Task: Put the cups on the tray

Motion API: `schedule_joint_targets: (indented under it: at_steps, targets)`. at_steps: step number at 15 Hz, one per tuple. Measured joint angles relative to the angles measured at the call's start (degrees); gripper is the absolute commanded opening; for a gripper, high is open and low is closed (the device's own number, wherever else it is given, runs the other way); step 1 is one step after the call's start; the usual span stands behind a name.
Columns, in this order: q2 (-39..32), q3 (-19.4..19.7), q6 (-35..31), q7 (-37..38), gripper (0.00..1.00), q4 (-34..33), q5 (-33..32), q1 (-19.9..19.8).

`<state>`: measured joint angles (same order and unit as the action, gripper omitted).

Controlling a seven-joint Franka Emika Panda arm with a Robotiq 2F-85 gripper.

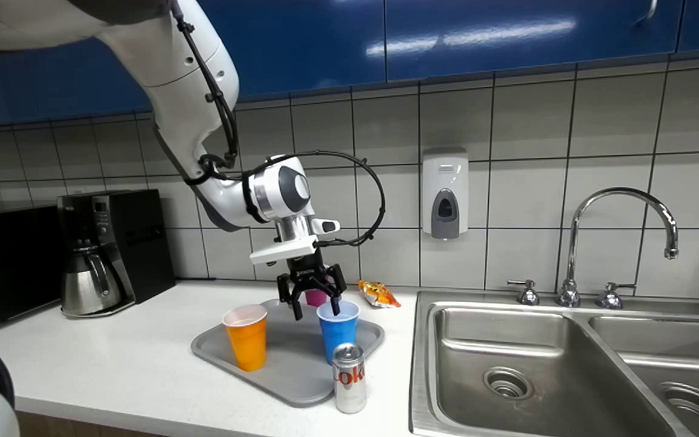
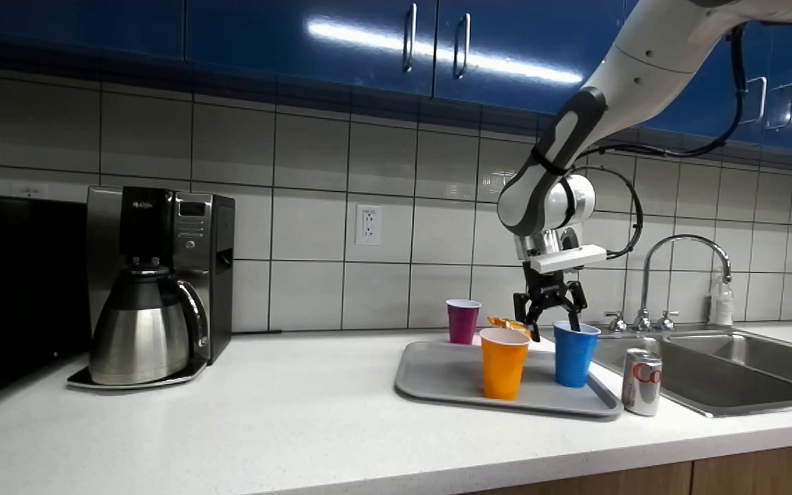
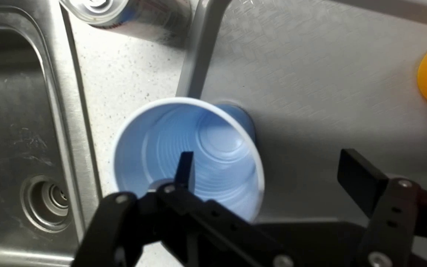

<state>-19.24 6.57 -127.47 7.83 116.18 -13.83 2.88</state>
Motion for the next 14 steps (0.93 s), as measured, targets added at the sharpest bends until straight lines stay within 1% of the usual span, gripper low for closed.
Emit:
schedule_joint_targets:
  at_steps: [14]
  targets:
    - [0.59, -0.2, 0.36, 0.0, 1.0, -5.57, 0.34, 0.0]
